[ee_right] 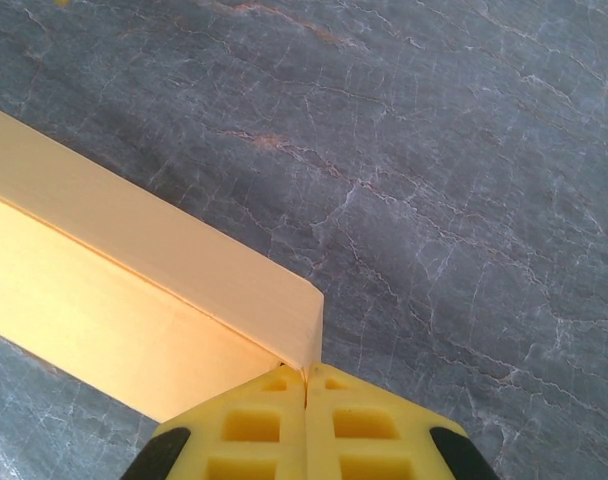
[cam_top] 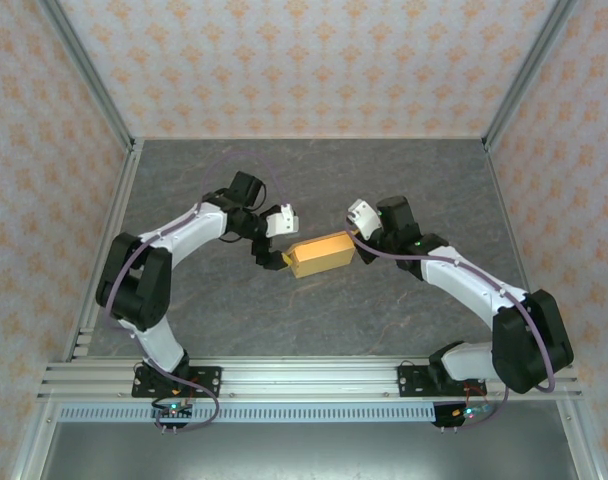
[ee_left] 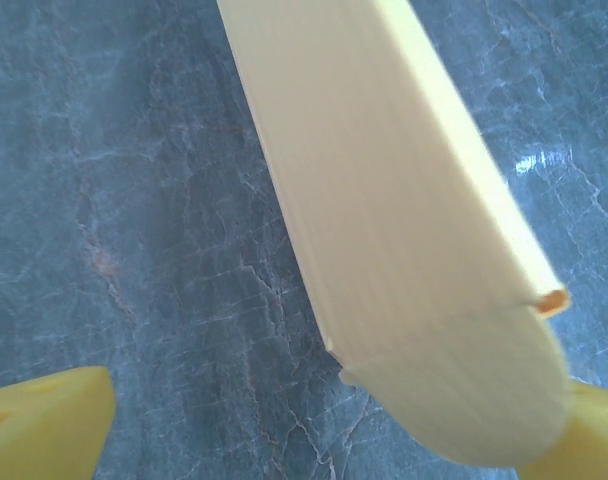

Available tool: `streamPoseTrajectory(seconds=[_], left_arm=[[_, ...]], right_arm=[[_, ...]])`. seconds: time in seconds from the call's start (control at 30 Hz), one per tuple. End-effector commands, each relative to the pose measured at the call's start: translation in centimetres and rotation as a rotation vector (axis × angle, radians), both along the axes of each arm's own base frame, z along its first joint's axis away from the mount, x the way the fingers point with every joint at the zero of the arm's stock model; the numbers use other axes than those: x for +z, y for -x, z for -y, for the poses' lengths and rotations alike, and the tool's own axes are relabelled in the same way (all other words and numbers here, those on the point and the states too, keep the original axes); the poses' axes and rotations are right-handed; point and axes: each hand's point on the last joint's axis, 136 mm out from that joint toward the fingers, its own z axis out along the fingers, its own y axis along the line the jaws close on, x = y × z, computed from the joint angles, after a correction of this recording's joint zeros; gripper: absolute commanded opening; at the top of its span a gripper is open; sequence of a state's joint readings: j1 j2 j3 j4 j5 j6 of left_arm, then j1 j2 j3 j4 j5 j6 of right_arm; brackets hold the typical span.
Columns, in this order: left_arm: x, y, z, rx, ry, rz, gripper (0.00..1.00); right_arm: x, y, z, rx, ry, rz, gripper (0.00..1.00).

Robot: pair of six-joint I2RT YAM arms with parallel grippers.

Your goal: Fold the paper box

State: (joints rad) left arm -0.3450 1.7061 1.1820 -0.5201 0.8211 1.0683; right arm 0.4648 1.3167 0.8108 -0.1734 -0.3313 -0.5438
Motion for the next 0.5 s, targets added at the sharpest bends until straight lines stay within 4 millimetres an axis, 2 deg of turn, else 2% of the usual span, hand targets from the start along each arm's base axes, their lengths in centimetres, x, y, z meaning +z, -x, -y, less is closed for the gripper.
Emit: streamPoseTrajectory(seconds=[0.0, 0.17, 0.3, 0.47], left_arm=[[1.1, 0.2, -0.1, 0.035, 0.002, 0.045, 0.99], [2.4, 0.5, 0.0, 0.134, 0.065, 0.02, 0.99], [3.2, 0.4, 0.2, 0.276, 0.086, -0.005, 0.93], [4.1, 2.0, 1.3, 0.359, 0.117, 0.002, 0.92]], right_arm=[[1.0, 0.0, 0.1, -0.032, 0.015, 0.001, 0.0], [1.3, 0.0, 0.1, -0.063, 0.015, -0.008, 0.0], [1.5, -0.1, 0.2, -0.091, 0.011, -0.009, 0.0], [1.8, -0.2, 0.4, -0.139, 0.008, -0.01, 0.0]])
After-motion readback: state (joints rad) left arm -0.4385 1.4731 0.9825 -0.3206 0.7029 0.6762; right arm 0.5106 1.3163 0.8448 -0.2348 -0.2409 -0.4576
